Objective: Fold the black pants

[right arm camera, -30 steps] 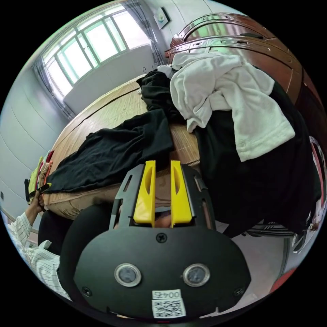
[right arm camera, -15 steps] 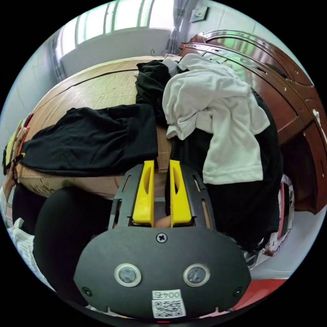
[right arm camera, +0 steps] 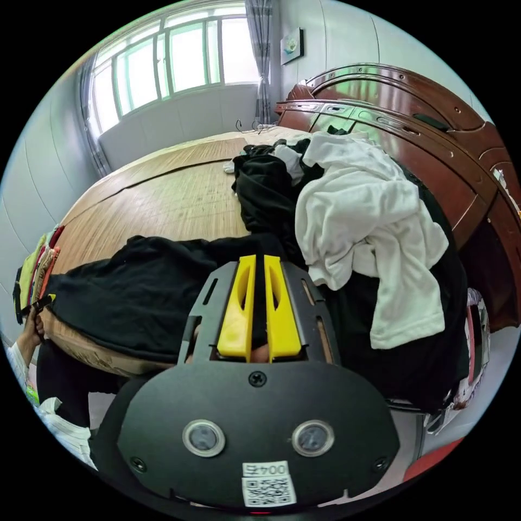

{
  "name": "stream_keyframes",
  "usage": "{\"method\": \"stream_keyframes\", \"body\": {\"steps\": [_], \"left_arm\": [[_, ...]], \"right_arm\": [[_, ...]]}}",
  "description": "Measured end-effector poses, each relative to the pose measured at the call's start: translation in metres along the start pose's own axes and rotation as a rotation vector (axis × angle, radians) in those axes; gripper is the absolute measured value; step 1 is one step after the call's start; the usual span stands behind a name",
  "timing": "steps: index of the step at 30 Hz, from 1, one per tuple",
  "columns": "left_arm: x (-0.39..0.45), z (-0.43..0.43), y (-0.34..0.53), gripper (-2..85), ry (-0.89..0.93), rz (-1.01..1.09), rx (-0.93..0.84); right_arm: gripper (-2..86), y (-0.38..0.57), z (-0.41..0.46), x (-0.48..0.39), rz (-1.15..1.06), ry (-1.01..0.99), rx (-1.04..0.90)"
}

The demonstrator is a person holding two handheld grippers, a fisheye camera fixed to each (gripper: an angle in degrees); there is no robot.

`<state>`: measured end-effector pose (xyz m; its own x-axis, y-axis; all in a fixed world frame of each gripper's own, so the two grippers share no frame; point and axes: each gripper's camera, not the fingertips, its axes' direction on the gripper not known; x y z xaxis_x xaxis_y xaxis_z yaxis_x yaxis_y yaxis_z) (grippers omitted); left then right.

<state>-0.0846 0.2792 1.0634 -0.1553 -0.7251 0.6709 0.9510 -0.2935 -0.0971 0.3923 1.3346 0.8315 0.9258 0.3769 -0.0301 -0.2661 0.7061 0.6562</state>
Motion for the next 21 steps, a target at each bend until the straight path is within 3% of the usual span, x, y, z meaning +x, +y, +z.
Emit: {"method": "stream_keyframes", "body": {"steps": [4, 7, 10, 21], "left_arm": [[0.041, -0.03, -0.017, 0.1, -0.069, 0.161, 0.124], [0.063, -0.006, -0.043, 0.1, -0.139, 0.238, 0.041], [0.053, 0.023, -0.06, 0.1, -0.113, 0.169, -0.081], [0.016, -0.01, -0.059, 0.1, 0.117, -0.007, 0.011]], "right_arm": [[5.1, -0.036, 0.022, -0.029, -0.022, -0.039, -0.031], [5.3, -0.047, 0.064, -0.069, -0.098, 0.01, -0.161], [5.4, -0.035, 0.106, -0.103, -0.169, 0.099, -0.213], [5.4, -0.054, 0.152, -0.106, -0.023, 0.131, -0.234]]}}
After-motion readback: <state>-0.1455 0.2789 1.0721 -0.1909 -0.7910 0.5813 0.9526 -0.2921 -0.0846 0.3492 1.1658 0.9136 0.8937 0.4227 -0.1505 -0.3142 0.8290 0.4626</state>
